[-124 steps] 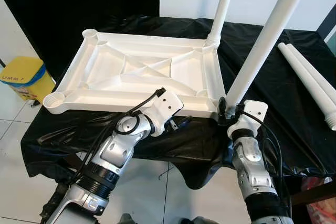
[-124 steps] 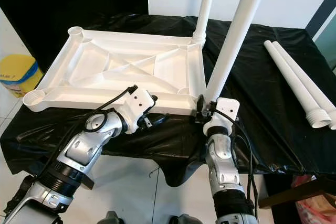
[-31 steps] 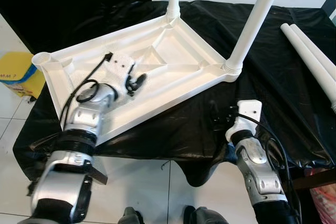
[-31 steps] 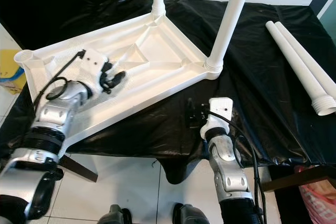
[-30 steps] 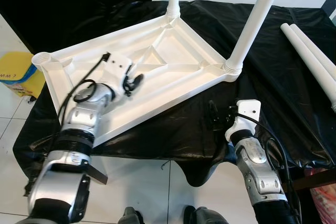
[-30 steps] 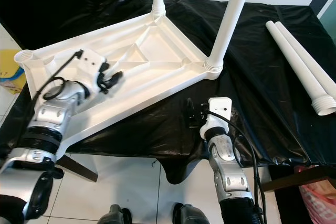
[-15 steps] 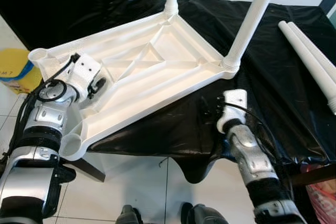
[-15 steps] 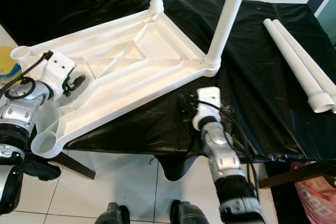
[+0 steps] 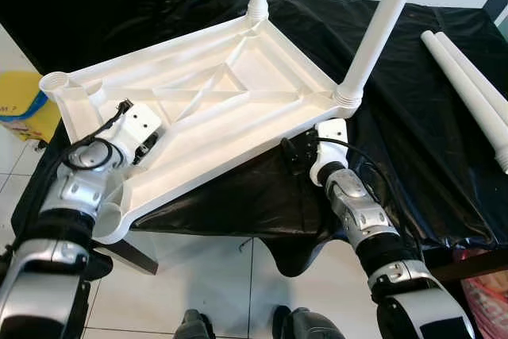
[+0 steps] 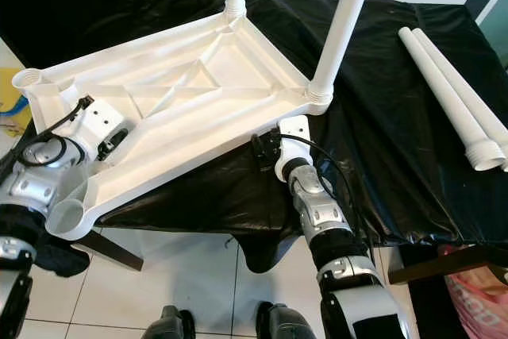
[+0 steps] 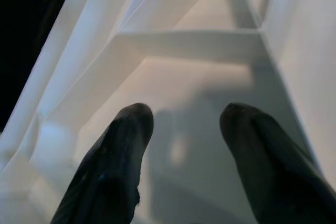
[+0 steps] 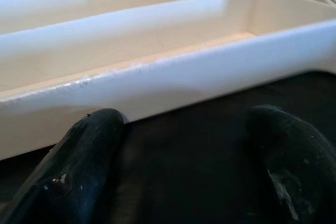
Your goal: Building children table
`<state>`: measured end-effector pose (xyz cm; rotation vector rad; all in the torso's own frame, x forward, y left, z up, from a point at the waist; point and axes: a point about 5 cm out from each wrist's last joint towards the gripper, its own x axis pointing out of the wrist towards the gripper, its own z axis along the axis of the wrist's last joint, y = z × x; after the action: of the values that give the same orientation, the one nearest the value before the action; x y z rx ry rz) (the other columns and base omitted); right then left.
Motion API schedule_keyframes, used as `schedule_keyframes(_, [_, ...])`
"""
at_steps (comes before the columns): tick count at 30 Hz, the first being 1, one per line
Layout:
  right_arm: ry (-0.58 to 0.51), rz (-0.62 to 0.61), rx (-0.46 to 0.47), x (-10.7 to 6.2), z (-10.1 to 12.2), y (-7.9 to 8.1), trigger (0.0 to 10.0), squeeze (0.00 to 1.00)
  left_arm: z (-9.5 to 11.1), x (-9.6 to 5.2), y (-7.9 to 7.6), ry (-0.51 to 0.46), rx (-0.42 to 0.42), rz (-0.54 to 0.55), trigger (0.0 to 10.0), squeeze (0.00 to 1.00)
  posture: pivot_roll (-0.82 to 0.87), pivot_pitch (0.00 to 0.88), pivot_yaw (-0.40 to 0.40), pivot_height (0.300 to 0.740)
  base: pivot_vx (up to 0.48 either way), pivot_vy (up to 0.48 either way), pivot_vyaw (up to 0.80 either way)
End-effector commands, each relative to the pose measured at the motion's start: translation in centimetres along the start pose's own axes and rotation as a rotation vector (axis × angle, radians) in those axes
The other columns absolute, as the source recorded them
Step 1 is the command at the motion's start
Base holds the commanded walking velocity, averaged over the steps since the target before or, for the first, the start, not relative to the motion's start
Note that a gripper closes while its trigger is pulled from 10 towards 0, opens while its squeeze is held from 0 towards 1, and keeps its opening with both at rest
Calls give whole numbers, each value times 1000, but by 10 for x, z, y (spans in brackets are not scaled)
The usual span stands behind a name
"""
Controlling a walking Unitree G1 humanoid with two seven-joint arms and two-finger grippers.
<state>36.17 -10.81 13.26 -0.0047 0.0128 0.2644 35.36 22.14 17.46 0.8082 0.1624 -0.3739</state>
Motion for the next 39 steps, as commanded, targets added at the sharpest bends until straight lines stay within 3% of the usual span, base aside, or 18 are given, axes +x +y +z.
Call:
schedule_keyframes(1, [5,5,8,3,-1,1,10000,0,0,-1,-41,-2,-9,-285,10000,0,74,196,-49,740,0,0,0])
schedule_keyframes(4, [5,5,9,4,0,1,10000,0,3,-4,-50,-14,-2,-339,10000,0,74,196,-49,740,0,0,0])
schedule_keyframes(6, [2,-4,10,8,1,-1,10000,0,10,-10,-78,-49,-20,-459,10000,0,84,197,-51,740,0,0,0])
schedule_keyframes(7, [2,-4,10,8,1,-1,10000,0,10,-10,-78,-49,-20,-459,10000,0,84,197,-51,740,0,0,0])
schedule_keyframes(9, [-8,-14,11,12,4,-3,10000,0,20,-12,-108,-81,-55,-520,10000,0,86,199,-53,740,0,0,0])
schedule_keyframes(10, [-11,-18,11,13,5,-4,10000,0,26,-11,-119,-89,-70,-520,10000,0,85,200,-52,740,0,0,0])
schedule_keyframes(14, [-15,-27,10,14,7,-6,10000,0,39,-9,-134,-115,-105,-512,10000,0,85,201,-53,740,0,0,0])
schedule_keyframes(15, [-18,-37,8,15,7,-8,10000,0,55,-6,-145,-134,-158,-491,10000,0,85,196,-52,740,0,0,0])
schedule_keyframes(18, [-18,-48,7,16,8,-10,10000,0,69,-2,-150,-161,-194,-460,10000,0,84,191,-52,740,0,0,0])
schedule_keyframes(23, [-29,-78,3,16,9,-16,10000,0,83,5,-140,-198,-232,-344,10000,0,83,178,-53,740,0,0,0])
schedule_keyframes(28, [-47,-116,2,16,12,-23,10000,0,85,5,-128,-217,-262,-318,10000,0,78,206,-43,740,0,0,0])
schedule_keyframes(34, [-89,-200,-38,11,20,-44,10000,0,81,-5,-99,-291,-182,-446,10000,0,78,219,-49,740,0,0,0])
schedule_keyframes(39, [-116,-226,-37,7,23,-51,10000,0,73,-10,-91,-279,-106,-502,10000,0,73,214,-49,740,0,0,0])
